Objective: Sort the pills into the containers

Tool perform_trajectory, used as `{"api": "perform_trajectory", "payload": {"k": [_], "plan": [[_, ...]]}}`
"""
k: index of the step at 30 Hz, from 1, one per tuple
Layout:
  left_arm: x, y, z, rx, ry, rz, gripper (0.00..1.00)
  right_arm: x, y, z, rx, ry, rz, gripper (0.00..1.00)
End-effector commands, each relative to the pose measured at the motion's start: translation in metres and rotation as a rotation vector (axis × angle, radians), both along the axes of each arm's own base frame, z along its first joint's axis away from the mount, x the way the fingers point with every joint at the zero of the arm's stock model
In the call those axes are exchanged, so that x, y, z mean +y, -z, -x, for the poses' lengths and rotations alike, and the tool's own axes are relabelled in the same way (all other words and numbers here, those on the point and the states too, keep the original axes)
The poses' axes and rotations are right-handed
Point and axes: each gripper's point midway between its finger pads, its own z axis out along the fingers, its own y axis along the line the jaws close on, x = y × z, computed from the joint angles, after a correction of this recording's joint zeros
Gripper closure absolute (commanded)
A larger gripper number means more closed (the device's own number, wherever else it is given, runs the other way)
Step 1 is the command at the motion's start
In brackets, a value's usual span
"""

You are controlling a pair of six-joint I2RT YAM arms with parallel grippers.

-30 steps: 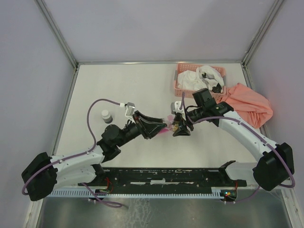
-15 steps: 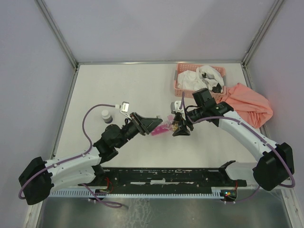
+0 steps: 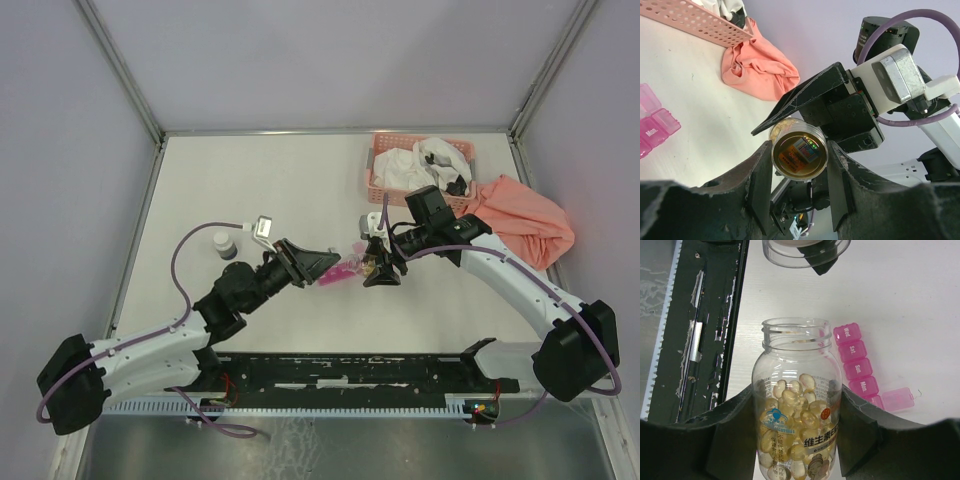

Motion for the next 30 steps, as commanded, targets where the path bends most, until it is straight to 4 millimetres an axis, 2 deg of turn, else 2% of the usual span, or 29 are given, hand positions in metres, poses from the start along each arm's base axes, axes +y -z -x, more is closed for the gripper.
{"api": "perform_trajectory", "payload": {"k": [1,5,10,12,16,22,26,30], "plan": [[0.008,-0.011,-0.006,0.002,-0.052,0.01,0.97,0.007,-0.019,-0.009,-0.052,-0.003,-0.046,0.98],[0.016,0.013,-0.017,0.011,-0.12,-0.131,0.97,0.007,-0.02,-0.009,-0.052,-0.004,-0.048,0.98],[0.056,0.087,-0.046,0.114,-0.332,-0.476,0.96,0.007,-0.021,-0.009,-0.056,-0.003,-0.049,0.98],[0.071,0.117,-0.05,0.177,-0.369,-0.608,0.94,0.007,-0.02,-0.009,-0.057,-0.002,-0.046,0.98],[0.097,0.161,-0.052,0.273,-0.423,-0.833,0.92,0.006,-0.018,-0.01,-0.054,-0.002,-0.042,0.98],[0.136,0.195,-0.05,0.343,-0.518,-1.067,0.91,0.006,-0.018,-0.011,-0.056,0.001,-0.038,0.98],[0.145,0.214,-0.046,0.38,-0.515,-1.14,0.89,0.006,-0.017,-0.011,-0.052,0.002,-0.037,0.98],[0.145,0.221,-0.045,0.395,-0.5,-1.16,0.83,0.006,-0.018,-0.011,-0.054,0.002,-0.039,0.98]]}}
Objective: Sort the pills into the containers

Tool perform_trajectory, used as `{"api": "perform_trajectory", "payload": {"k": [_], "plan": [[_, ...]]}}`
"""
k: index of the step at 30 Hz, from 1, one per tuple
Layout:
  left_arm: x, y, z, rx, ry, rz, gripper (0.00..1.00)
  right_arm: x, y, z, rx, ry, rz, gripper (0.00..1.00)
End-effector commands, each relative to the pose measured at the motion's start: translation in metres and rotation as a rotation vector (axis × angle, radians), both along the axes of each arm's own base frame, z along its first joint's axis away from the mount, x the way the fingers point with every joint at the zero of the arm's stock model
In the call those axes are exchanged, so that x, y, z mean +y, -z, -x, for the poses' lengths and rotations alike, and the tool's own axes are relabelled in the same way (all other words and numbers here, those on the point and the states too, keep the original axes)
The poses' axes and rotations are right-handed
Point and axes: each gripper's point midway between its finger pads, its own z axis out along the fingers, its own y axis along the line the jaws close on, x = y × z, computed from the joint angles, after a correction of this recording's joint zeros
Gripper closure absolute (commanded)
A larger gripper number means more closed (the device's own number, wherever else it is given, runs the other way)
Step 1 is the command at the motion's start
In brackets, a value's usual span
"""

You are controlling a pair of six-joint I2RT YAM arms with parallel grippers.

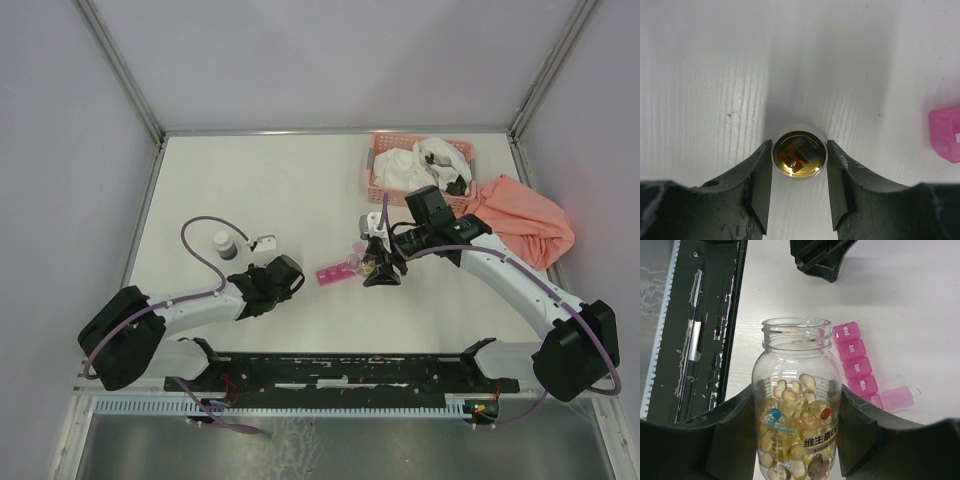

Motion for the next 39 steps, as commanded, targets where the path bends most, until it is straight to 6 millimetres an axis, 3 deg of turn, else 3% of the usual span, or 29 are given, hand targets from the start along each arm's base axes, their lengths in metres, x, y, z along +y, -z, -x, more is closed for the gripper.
{"api": "perform_trajectory", "payload": {"k": [1,9,14,17,25,31,34,36,39], "plan": [[0.004,-0.008,-0.01,-0.031,-0.007,-0.053,0.82,0.006,-0.02,-0.01,-0.055,-0.001,-0.044,0.98],[0.008,-0.007,-0.008,-0.033,0.003,-0.065,0.63,0.004,-0.023,-0.011,-0.052,0.006,-0.055,0.98],[0.006,-0.012,-0.006,-0.034,0.014,-0.044,0.39,0.003,-0.027,-0.011,-0.048,0.012,-0.071,0.98],[-0.002,-0.024,-0.005,-0.05,0.037,0.018,0.24,0.002,-0.031,-0.012,-0.043,0.018,-0.087,0.98],[-0.034,-0.08,0.001,-0.176,0.222,0.238,0.18,-0.006,-0.055,-0.017,-0.041,0.056,-0.165,0.98],[-0.06,-0.136,0.014,-0.392,0.439,0.44,0.11,-0.027,-0.118,-0.046,-0.124,0.28,-0.333,0.98],[-0.063,-0.169,0.018,-0.51,0.487,0.519,0.06,-0.049,-0.167,-0.07,-0.199,0.415,-0.437,0.97],[-0.065,-0.188,0.02,-0.565,0.517,0.545,0.06,-0.066,-0.21,-0.088,-0.216,0.51,-0.542,0.96],[-0.069,-0.205,0.021,-0.602,0.544,0.562,0.06,-0.088,-0.269,-0.106,-0.169,0.61,-0.735,0.96]]}}
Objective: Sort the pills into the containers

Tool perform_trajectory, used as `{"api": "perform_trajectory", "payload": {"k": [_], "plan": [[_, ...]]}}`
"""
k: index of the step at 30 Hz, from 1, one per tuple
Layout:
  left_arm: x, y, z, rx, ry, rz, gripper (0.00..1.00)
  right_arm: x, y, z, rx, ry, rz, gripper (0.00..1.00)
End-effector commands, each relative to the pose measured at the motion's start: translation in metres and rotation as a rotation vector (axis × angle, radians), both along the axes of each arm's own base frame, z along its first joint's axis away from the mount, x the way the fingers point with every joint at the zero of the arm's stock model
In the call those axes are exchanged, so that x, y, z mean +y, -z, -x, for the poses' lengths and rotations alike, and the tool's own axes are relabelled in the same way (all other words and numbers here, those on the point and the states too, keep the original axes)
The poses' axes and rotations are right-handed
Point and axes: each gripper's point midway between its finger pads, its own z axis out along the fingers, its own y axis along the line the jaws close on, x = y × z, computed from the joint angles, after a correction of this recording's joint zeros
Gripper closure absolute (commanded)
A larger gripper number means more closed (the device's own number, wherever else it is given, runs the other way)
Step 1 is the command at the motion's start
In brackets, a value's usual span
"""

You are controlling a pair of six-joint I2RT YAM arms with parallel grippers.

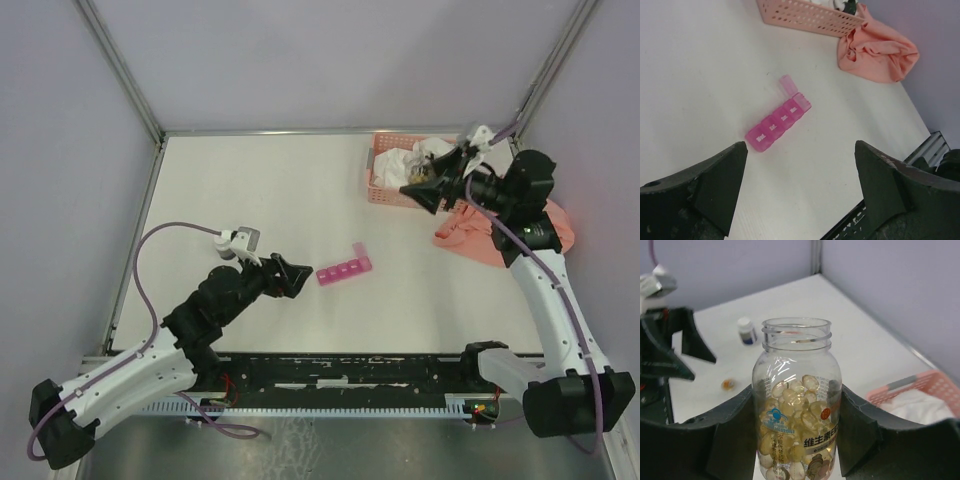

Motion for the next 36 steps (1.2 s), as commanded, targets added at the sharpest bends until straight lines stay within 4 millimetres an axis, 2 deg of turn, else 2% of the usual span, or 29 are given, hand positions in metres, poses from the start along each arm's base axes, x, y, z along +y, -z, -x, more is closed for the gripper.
{"api": "perform_trajectory", "payload": {"k": [1,3,5,6,7,9,10,11,12,13,14,15,16,17,18,20,21,22,24,25,26,28,29,31,32,33,34,35,36], "plan": [[-0.015,-0.051,-0.001,-0.16,0.082,0.074,0.06,-0.017,-0.124,-0.014,-0.071,0.062,-0.37,0.95],[-0.021,-0.052,0.001,-0.152,0.106,0.104,0.06,0.013,-0.145,0.038,-0.099,-0.158,-0.448,0.94],[-0.026,-0.051,0.003,-0.146,0.123,0.132,0.06,0.034,-0.149,0.089,-0.176,-0.291,-0.438,0.93],[-0.028,-0.051,0.005,-0.142,0.136,0.147,0.07,0.032,-0.149,0.091,-0.195,-0.251,-0.431,0.92],[-0.03,-0.05,0.007,-0.136,0.148,0.163,0.07,0.027,-0.152,0.08,-0.188,-0.179,-0.433,0.92],[-0.031,-0.05,0.01,-0.134,0.16,0.187,0.07,0.004,-0.162,0.038,-0.123,0.011,-0.507,0.93],[-0.032,-0.051,0.011,-0.135,0.165,0.197,0.07,0.004,-0.171,0.039,-0.082,-0.042,-0.602,0.93],[-0.032,-0.053,0.011,-0.137,0.166,0.203,0.07,0.012,-0.185,0.065,-0.08,-0.194,-0.691,0.92],[-0.032,-0.054,0.012,-0.14,0.169,0.204,0.07,0.018,-0.197,0.107,-0.14,-0.357,-0.729,0.92],[-0.032,-0.056,0.012,-0.142,0.171,0.201,0.07,0.017,-0.201,0.133,-0.236,-0.408,-0.71,0.93],[-0.032,-0.057,0.012,-0.146,0.171,0.201,0.07,0.013,-0.204,0.13,-0.264,-0.333,-0.684,0.95],[-0.031,-0.057,0.012,-0.149,0.169,0.204,0.07,0.007,-0.208,0.11,-0.282,-0.206,-0.654,0.96],[-0.031,-0.06,0.012,-0.16,0.167,0.219,0.07,-0.004,-0.205,0.072,-0.213,-0.054,-0.656,0.98],[-0.032,-0.062,0.012,-0.167,0.167,0.233,0.07,-0.011,-0.205,0.054,-0.145,-0.01,-0.708,0.98],[-0.033,-0.062,0.012,-0.169,0.172,0.244,0.07,-0.009,-0.214,0.069,-0.134,-0.118,-0.792,0.97],[-0.036,-0.062,0.012,-0.164,0.183,0.244,0.07,0.002,-0.221,0.14,-0.25,-0.414,-0.795,0.96],[-0.037,-0.061,0.012,-0.161,0.188,0.239,0.07,0.001,-0.22,0.147,-0.297,-0.373,-0.757,0.98],[-0.038,-0.059,0.012,-0.16,0.191,0.232,0.07,-0.002,-0.214,0.117,-0.253,-0.208,-0.716,0.98],[-0.038,-0.056,0.01,-0.162,0.183,0.234,0.07,-0.016,-0.189,0.04,-0.102,0.083,-0.631,0.98],[-0.04,-0.055,0.009,-0.161,0.184,0.238,0.07,-0.015,-0.188,0.033,-0.091,0.062,-0.648,0.98],[-0.042,-0.055,0.008,-0.162,0.188,0.236,0.07,-0.002,-0.19,0.05,-0.092,-0.083,-0.686,0.98],[-0.044,-0.052,0.008,-0.165,0.201,0.211,0.07,0.021,-0.172,0.104,-0.183,-0.35,-0.641,0.98],[-0.044,-0.048,0.007,-0.169,0.202,0.188,0.07,0.02,-0.159,0.092,-0.243,-0.269,-0.588,0.98],[-0.041,-0.041,0.004,-0.194,0.196,0.147,0.07,-0.014,-0.113,0.015,-0.105,0.149,-0.466,0.98],[-0.039,-0.038,0.003,-0.209,0.188,0.131,0.07,-0.026,-0.096,-0.002,-0.035,0.206,-0.465,0.98],[-0.037,-0.033,0.002,-0.223,0.182,0.117,0.07,-0.038,-0.092,-0.009,0.012,0.177,-0.513,0.97],[-0.035,-0.029,0.001,-0.239,0.18,0.108,0.07,-0.038,-0.104,0.0,-0.042,0.067,-0.573,0.96],[-0.034,-0.027,0.001,-0.259,0.174,0.105,0.07,-0.034,-0.093,0.0,0.039,-0.015,-0.603,0.96],[-0.031,-0.022,0.0,-0.271,0.165,0.101,0.07,-0.03,-0.089,0.006,0.003,-0.097,-0.606,0.97]]}}
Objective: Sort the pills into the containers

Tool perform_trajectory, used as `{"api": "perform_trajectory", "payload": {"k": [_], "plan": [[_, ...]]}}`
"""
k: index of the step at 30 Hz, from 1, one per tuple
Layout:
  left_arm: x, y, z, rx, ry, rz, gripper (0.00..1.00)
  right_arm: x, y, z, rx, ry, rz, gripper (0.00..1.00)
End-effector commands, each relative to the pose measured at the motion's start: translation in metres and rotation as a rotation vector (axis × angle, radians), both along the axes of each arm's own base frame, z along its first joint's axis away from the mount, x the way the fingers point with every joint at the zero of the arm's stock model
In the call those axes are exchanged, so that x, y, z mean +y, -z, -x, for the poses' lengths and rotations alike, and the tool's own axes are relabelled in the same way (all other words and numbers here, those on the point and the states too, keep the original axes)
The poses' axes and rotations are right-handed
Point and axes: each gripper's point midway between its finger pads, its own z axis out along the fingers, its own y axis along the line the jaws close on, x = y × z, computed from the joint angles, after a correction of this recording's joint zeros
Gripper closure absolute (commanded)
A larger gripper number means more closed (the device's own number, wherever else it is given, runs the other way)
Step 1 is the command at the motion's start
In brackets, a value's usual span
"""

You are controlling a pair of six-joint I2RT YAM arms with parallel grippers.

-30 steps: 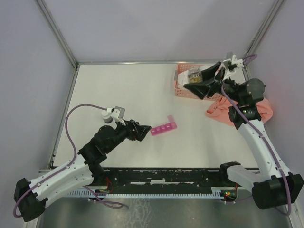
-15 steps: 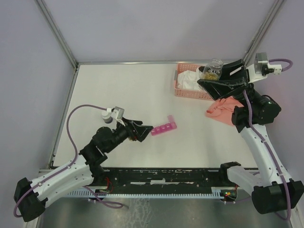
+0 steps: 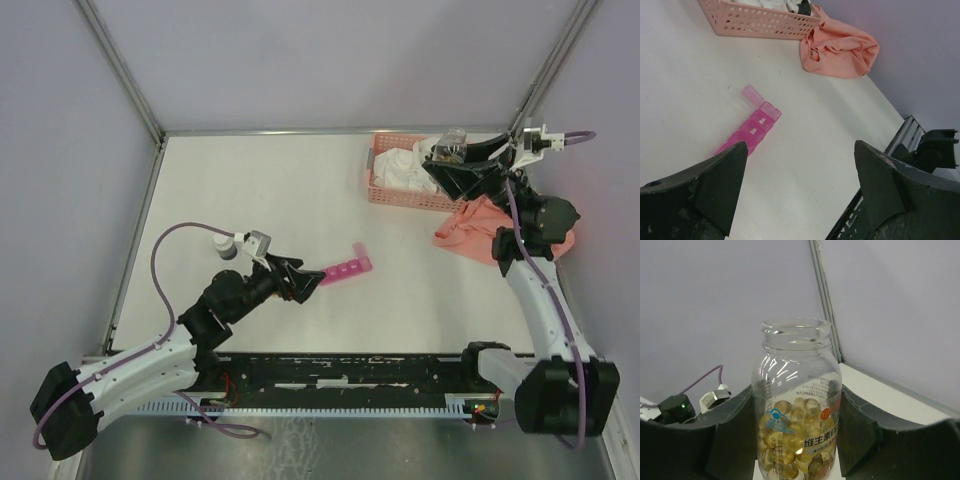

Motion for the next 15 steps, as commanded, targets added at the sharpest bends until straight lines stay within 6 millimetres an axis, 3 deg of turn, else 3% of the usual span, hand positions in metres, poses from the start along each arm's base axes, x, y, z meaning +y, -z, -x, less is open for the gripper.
{"api": "perform_trajectory", "payload": {"k": [1,3,4,8,12,15], "plan": [[0.008,-0.002,-0.007,-0.145,-0.037,-0.007,0.07,-0.003,0.023,0.001,-0.046,-0.162,-0.01,0.96],[0.012,0.003,-0.007,-0.174,-0.046,-0.012,0.07,-0.01,0.046,-0.014,-0.093,-0.016,0.085,0.96],[0.013,0.004,-0.007,-0.191,-0.049,-0.013,0.07,-0.011,0.066,-0.025,-0.042,0.049,0.163,0.96],[0.02,0.008,-0.007,-0.239,-0.062,-0.042,0.07,0.026,0.129,0.007,-0.21,-0.097,0.589,0.97],[0.027,0.023,-0.01,-0.235,-0.098,-0.079,0.07,0.033,0.206,0.033,-0.201,-0.303,0.849,0.95],[0.033,0.03,-0.014,-0.23,-0.131,-0.098,0.07,0.032,0.247,0.034,-0.175,-0.381,0.943,0.94]]}}
